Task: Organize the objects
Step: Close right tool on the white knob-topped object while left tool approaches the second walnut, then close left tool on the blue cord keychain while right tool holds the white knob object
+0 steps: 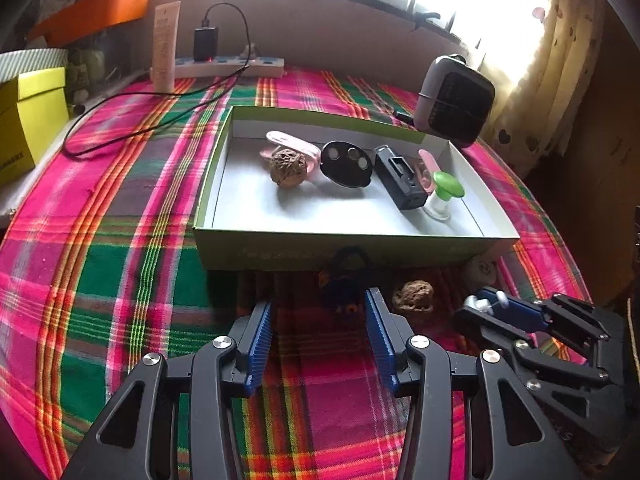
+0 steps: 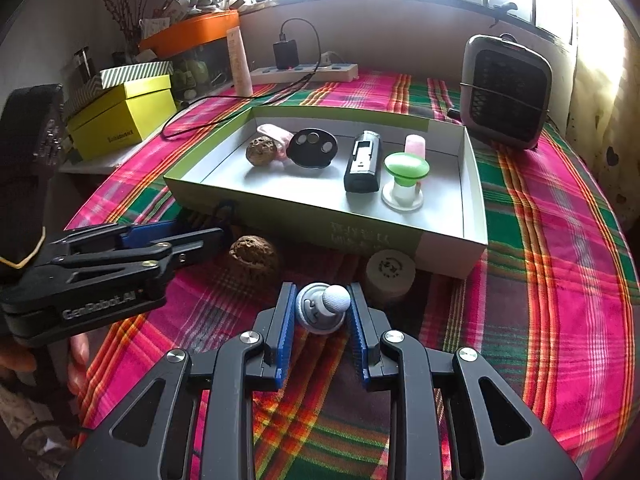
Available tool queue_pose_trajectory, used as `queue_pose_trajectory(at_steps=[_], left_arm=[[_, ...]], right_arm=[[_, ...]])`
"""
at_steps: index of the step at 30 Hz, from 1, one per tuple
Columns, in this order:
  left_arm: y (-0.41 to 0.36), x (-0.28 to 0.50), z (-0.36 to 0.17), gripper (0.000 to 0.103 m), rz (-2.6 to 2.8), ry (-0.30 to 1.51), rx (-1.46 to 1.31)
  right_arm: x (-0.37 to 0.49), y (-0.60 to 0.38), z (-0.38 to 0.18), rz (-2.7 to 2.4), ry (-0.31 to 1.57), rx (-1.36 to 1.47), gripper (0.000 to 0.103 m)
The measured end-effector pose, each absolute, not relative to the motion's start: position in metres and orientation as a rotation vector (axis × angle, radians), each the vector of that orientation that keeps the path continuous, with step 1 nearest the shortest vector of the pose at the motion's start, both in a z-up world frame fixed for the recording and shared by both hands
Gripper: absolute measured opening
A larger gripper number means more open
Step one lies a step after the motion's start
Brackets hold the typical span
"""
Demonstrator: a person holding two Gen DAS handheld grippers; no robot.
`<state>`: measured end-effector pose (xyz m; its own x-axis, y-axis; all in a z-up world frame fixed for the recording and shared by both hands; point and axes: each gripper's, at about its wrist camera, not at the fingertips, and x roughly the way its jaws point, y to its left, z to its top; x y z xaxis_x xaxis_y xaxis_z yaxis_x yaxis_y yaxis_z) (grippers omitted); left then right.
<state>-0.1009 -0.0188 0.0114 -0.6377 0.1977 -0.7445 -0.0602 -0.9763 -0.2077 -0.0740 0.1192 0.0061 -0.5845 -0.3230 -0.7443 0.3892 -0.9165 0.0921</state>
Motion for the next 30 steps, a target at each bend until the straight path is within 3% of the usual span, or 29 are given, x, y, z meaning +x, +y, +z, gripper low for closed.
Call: queue_pose_trajectory(at_steps=[12, 30], left_arm=[[-0.012, -0.107, 0.011, 0.042, 2.734, -0.184, -1.273], [-0.008, -0.105, 0.012, 0.017, 2.735, -0.159, -1.264]], right_arm=[[-0.074, 0.122, 0.008, -2.478, 0.096, 1.136, 0.026], [-0.075, 0.122, 0.008, -2.477, 0.083, 1.132, 0.026]])
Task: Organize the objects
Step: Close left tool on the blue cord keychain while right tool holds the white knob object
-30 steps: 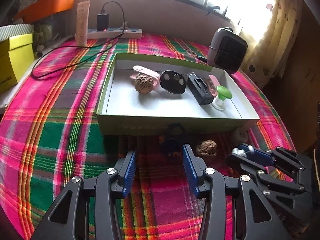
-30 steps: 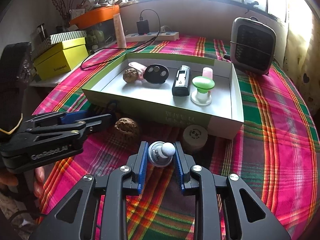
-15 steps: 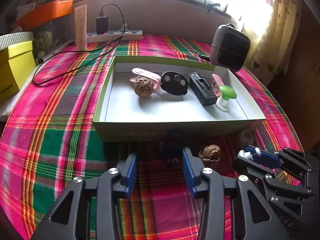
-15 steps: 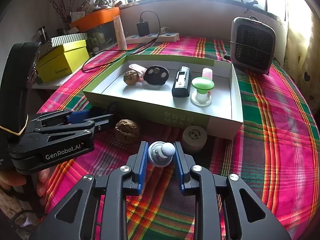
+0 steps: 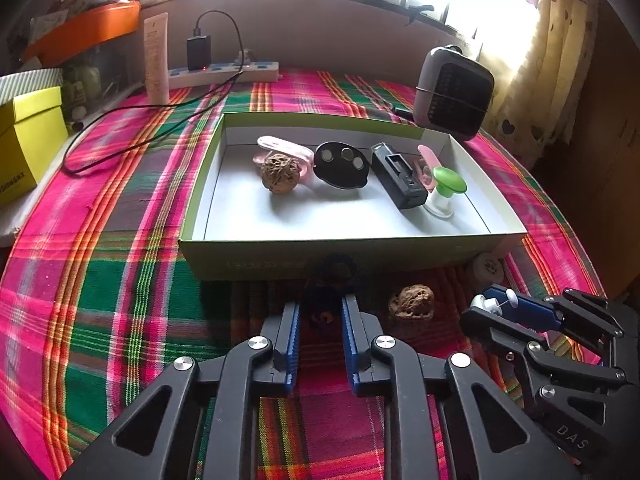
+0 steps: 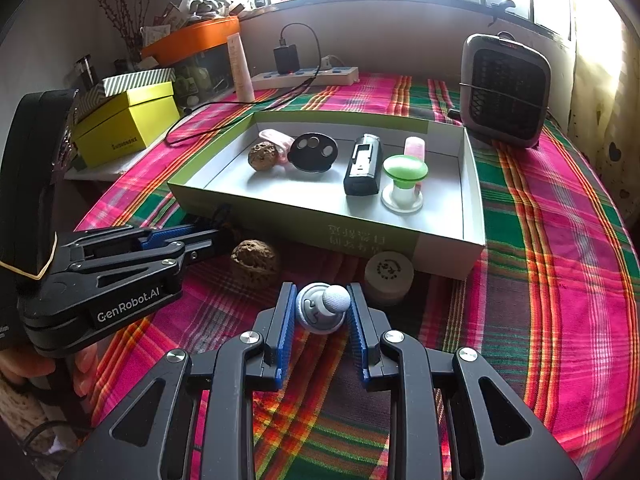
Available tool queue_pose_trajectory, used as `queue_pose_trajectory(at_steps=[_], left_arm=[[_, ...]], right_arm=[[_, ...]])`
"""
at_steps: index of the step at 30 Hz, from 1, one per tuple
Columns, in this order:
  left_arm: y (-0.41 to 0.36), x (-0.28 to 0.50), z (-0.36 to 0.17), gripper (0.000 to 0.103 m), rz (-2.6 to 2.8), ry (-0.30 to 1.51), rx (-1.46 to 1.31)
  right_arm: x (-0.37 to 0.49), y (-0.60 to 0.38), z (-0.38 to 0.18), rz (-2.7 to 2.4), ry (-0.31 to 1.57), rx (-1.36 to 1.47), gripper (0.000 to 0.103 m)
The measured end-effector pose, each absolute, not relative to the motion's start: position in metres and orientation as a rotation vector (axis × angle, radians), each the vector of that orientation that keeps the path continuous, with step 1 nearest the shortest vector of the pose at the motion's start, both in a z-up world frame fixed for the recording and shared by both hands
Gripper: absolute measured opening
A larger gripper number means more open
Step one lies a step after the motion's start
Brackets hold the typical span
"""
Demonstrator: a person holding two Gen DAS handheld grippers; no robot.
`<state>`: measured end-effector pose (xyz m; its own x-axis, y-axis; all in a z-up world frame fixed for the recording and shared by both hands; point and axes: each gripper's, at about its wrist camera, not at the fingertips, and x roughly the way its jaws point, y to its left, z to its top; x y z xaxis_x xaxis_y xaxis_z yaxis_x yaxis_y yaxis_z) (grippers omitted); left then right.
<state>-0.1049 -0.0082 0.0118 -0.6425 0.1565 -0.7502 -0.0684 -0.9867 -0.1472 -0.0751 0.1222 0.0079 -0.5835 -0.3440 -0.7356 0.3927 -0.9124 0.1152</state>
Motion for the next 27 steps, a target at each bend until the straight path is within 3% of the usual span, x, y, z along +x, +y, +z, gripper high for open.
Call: queue_pose_trajectory(at_steps=[27], left_arm=[[-0.0109, -0.0964, 0.0215, 0.016, 2.757, -0.158, -1.229]], right_arm=[[-0.0726, 0.1221, 0.0153, -2.486, 0.089, 1.114, 0.026]])
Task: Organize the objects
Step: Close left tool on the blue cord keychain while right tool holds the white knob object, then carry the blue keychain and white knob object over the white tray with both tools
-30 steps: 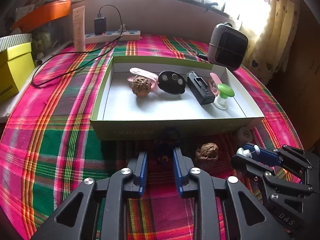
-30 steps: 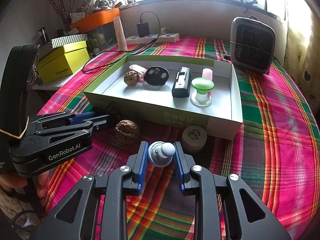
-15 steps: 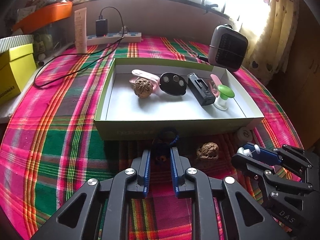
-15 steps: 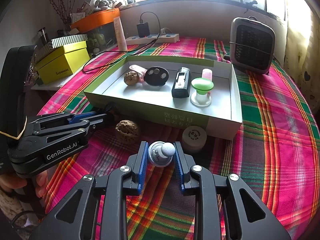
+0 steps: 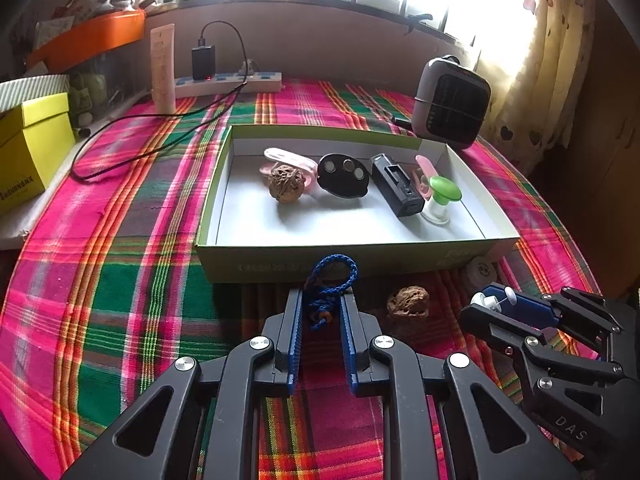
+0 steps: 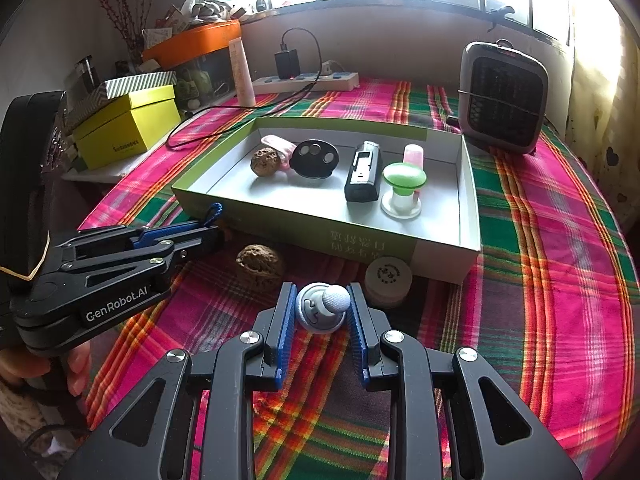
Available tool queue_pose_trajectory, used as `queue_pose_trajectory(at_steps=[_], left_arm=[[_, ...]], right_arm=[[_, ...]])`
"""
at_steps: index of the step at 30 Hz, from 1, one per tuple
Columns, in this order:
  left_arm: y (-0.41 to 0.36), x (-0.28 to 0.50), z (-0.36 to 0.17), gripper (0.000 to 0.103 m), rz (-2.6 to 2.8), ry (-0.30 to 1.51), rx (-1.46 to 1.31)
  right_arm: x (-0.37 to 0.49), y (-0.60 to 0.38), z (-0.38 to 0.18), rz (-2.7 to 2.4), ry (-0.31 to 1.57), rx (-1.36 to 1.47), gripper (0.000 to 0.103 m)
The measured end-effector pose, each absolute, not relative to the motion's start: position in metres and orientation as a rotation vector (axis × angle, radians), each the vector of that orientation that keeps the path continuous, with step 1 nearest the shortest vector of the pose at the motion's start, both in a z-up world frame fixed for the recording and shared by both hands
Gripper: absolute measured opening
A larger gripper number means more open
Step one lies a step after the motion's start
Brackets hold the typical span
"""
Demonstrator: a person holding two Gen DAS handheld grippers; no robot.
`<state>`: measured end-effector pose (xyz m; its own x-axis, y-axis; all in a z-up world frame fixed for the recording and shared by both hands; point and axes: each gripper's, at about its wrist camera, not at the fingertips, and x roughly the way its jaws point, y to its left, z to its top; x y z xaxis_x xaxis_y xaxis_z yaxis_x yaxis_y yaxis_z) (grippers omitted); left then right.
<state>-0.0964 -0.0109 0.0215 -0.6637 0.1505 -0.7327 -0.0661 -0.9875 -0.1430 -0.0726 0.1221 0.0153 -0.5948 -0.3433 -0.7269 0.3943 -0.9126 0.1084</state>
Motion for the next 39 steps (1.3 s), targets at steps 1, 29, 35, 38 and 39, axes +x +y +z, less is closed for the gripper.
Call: queue_pose_trajectory(at_steps=[1, 29, 35, 38, 39], left_arm=[[-0.011, -0.096, 0.022, 0.016, 2.757, -0.158, -1.228], [-0.025, -0.111, 0.050, 0.016, 2.800, -0.167, -1.130], [-0.028, -0.123, 0.050, 0.016, 2.803, -0.163, -1.126], [-0.028, -0.130, 0.049, 0.016, 2.806, -0.151, -1.131], [-0.028, -0.133, 0.048, 0.016, 2.806, -0.145, -1.134]], right_arm=[[-0.072, 0.122, 0.016, -2.487, 0.090, 1.112, 0.026], [-0.095, 0.107, 0.042, -2.508, 0.104, 1.028, 0.026], [-0.111, 0.104, 0.042, -2.508, 0.105, 1.027, 0.026], [-0.119, 0.102, 0.040, -2.505, 0.112, 1.033, 0.026], [-0.122, 0.101, 0.039, -2.504, 0.114, 1.041, 0.026]])
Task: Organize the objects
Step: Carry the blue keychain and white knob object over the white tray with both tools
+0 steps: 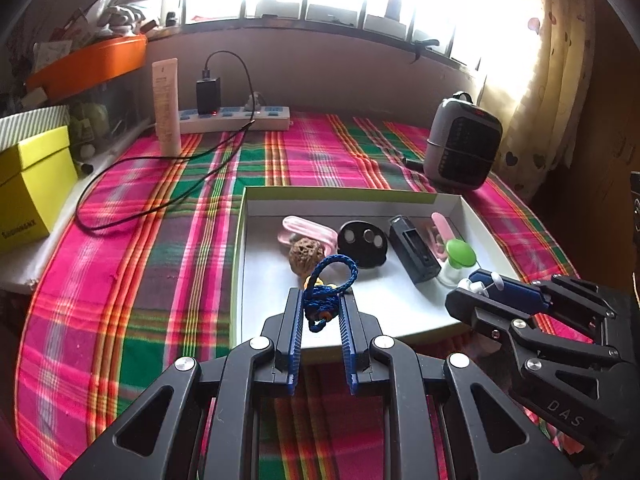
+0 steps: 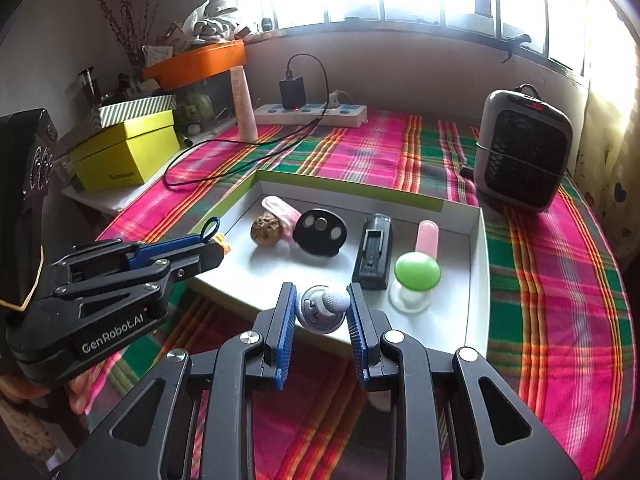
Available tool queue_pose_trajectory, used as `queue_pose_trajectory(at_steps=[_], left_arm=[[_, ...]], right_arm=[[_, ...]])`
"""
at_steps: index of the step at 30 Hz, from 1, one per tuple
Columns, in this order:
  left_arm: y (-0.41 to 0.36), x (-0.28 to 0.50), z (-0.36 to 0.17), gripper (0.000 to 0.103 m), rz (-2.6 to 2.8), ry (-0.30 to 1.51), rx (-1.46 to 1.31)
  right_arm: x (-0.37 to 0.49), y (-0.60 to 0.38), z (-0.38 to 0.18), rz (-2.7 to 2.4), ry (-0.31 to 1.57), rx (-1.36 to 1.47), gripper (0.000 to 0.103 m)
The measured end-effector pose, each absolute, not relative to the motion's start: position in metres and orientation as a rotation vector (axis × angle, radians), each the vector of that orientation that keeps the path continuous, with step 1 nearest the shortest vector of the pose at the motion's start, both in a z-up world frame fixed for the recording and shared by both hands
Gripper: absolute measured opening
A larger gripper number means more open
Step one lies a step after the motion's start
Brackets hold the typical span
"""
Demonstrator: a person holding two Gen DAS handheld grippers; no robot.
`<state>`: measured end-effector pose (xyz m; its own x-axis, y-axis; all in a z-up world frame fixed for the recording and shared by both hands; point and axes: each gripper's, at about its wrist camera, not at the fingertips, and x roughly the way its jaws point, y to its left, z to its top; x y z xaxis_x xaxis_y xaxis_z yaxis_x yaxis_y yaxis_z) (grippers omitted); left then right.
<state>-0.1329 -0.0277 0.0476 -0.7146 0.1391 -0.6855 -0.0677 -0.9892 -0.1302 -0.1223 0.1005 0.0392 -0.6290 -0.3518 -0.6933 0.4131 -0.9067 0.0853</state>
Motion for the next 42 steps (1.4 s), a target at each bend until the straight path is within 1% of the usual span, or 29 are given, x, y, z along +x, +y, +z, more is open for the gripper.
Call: queue_pose_trajectory(at_steps=[18, 29, 42], left_arm=[[-0.031, -0.170, 0.029, 0.016, 2.798, -0.132, -1.202], [-0.032, -0.176, 0.022, 0.016, 2.797, -0.117, -1.227], [-0.031, -0.177, 0.021, 0.017, 2.799, -0.116, -1.227]], right_arm=[[-0.157, 0.086, 0.021, -2.460, 0.151, 1.100, 0.026], [-0.163, 0.083, 0.010, -2.454, 0.180, 1.126, 0.026], [-0.163, 0.083, 0.009, -2.451, 0.162, 1.131, 0.026]])
